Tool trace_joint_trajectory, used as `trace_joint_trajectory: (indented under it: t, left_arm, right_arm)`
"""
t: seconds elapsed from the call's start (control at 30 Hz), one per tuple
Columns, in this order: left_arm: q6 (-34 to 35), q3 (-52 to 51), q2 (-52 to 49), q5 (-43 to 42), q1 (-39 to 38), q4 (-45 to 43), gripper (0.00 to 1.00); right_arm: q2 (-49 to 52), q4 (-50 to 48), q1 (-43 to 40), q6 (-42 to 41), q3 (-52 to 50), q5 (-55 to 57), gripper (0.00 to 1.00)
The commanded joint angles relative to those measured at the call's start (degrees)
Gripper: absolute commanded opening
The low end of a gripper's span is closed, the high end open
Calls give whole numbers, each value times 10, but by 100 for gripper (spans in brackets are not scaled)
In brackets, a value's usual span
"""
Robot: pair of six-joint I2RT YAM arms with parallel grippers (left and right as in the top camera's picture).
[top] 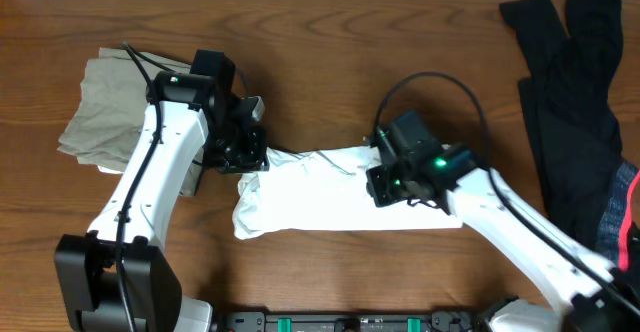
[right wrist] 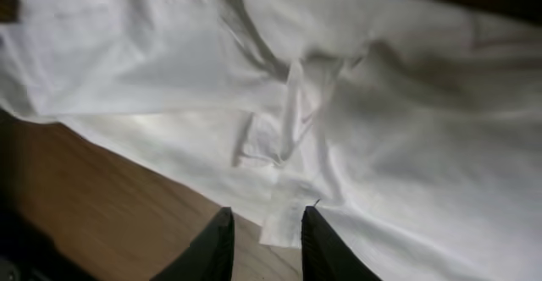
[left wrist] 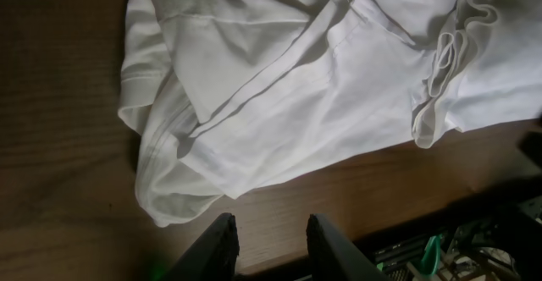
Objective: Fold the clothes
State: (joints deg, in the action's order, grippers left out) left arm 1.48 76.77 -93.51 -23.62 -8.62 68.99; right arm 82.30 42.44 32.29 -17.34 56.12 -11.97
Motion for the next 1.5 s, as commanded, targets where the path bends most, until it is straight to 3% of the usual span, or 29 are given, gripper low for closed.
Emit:
trace_joint_trajectory:
  t: [0.0, 0.2, 0.5, 0.73, 1.1, 1.47]
  left_arm:
    - [-2, 3, 3, 3, 3, 3, 31]
    - [-2, 3, 3, 3, 3, 3, 44]
    - [-1, 0, -8, 6, 3, -4, 56]
    - [36, -40, -21, 69, 3, -43, 64]
    - [54, -132, -68, 103, 9, -144, 70]
    - [61, -138, -149, 88, 16, -181, 70]
  right_arm:
    - [-7, 12, -10, 7, 5, 17, 25]
    - [6, 49, -39, -26, -1, 120, 27]
    - [90, 43, -77, -26, -14, 126, 26]
    - [124, 30, -77, -26, -14, 126, 25]
    - [125, 34, -77, -26, -14, 126, 25]
    - [125, 35, -77, -26, -14, 126, 25]
